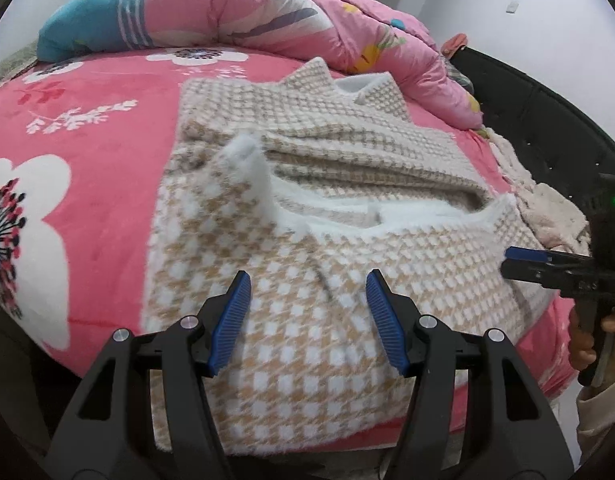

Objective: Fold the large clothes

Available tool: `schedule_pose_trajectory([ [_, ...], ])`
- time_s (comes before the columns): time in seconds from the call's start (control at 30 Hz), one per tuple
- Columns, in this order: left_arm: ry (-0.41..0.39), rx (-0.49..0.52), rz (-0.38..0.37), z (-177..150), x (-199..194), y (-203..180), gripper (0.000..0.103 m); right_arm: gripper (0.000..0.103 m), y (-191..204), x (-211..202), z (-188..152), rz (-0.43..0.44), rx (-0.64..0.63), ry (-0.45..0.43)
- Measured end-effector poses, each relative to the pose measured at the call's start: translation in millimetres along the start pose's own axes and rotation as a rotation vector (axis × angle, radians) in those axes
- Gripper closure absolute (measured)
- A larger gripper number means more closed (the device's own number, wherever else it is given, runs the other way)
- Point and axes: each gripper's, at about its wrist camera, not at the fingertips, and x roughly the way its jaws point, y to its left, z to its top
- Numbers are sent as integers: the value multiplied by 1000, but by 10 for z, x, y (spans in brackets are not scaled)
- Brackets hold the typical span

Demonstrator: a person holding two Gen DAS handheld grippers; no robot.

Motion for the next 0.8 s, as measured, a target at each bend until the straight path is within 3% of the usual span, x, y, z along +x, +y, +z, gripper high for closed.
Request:
schedule_pose_trajectory([
  [0.13,13,38,-28,-1,73,-143,46,28,-21,75,12,-2,14,8],
  [0.27,30,74,-8,-35,182,-247,46,28,15,105,21,-21,-2,11],
  [0.57,33,68,6,-18,231,-240,46,28,24,72,-24,-39,-8,2],
  [0.63,28,68,20,-16,241,-252,47,37,38,86,-31,-51,-14,-1],
  [0.77,20,83,72,-16,249,-273,71,59,100,58,-55,-44,-30,-21],
  [0.8,21,85,75,-13,248,-268,78,70,118,56,-68,-28,-28,-23],
])
